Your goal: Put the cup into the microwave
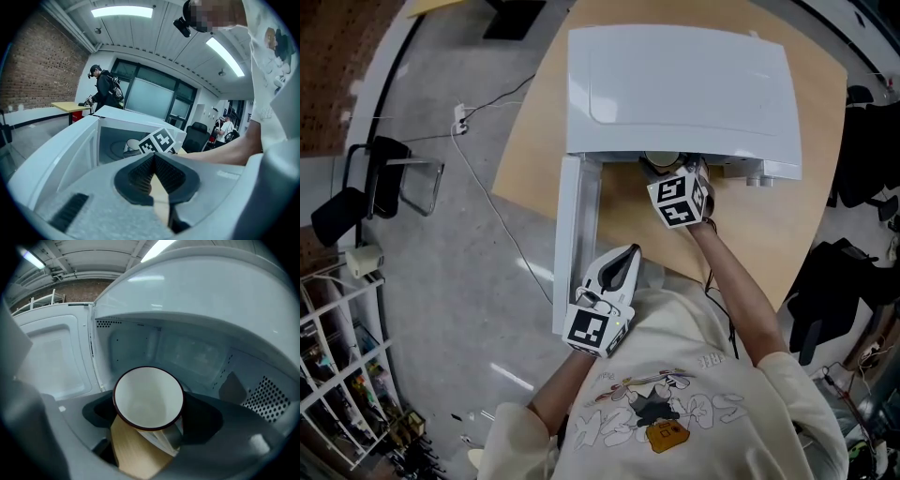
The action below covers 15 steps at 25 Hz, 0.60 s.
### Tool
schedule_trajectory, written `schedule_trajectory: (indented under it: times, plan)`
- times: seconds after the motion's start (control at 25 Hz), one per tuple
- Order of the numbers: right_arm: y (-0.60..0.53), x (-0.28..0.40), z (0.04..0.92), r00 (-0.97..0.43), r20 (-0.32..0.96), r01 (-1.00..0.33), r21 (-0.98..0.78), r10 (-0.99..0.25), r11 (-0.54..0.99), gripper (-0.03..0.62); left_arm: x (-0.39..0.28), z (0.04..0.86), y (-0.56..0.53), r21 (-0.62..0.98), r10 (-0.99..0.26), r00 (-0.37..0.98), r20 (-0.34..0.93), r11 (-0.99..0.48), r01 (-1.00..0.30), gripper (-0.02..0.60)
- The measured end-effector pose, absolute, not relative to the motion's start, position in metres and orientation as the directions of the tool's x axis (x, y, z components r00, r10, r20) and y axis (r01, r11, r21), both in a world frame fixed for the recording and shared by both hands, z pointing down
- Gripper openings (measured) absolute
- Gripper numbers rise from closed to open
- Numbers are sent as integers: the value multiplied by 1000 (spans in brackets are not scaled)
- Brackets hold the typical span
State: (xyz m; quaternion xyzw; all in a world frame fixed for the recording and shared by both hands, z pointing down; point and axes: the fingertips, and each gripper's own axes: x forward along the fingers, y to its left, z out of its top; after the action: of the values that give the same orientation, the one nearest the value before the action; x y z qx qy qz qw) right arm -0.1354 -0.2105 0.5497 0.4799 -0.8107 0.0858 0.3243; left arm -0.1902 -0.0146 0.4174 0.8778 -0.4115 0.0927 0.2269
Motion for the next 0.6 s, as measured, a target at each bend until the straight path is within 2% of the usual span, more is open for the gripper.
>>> schedule_trajectory:
  times: [0.44,0.52,0.6]
  plan:
    - [-232,-133,555,-295,602,-863,164,-742,477,410,-200,422,-19,327,-681,637,361,-547,-771,5]
    - [-236,-133,552,-299,585,-867,165,-754,471,414,-199,417,-24,329,-701,631,332,-541,-774,5]
    - [-238,-135,544,-315,548,-865,169,-775,472,414,-201,422,-21,327,-688,630,360,-539,-776,5]
